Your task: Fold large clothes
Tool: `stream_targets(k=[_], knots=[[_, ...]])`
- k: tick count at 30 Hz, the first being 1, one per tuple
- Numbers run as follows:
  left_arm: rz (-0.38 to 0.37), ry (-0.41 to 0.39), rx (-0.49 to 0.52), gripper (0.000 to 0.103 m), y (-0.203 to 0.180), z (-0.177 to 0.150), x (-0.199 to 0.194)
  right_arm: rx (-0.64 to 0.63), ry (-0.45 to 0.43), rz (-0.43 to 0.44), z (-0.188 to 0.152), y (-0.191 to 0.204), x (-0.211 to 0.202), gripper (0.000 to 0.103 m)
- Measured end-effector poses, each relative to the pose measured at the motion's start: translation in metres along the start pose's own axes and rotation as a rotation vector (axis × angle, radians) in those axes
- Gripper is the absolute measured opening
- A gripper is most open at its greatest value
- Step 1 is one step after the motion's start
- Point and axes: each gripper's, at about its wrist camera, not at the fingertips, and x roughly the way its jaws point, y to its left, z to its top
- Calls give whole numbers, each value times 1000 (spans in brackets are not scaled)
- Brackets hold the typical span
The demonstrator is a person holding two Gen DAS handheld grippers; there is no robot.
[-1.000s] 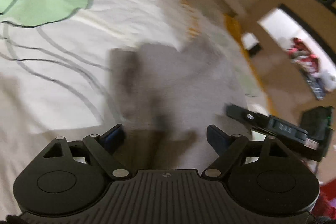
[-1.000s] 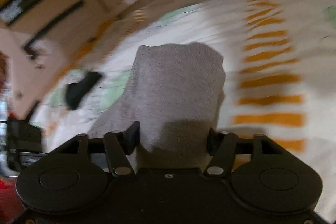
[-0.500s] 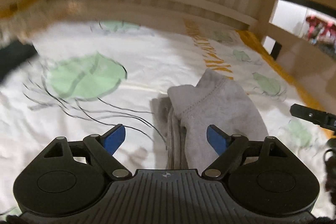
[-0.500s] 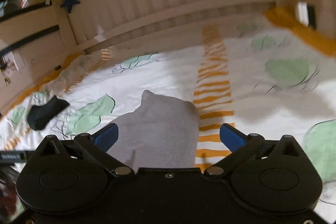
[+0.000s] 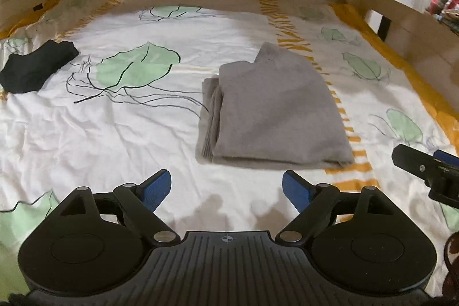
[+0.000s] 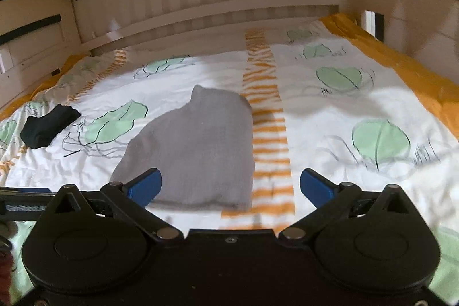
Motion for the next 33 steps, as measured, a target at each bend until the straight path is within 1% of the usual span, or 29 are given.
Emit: stream_targets(k=[7, 14, 20, 33], knots=[[5, -14, 35, 85, -9, -19, -23, -36, 4, -50, -20, 9, -27, 103], [-15, -19, 18, 85, -11, -27, -37, -36, 15, -51, -31, 14, -42, 103], [-30, -16, -6, 85, -7, -30, -41, -32, 34, -50, -36, 16, -43, 103], [-39, -5, -35, 85, 0, -29, -40, -49, 27, -44, -32, 26, -45, 103]])
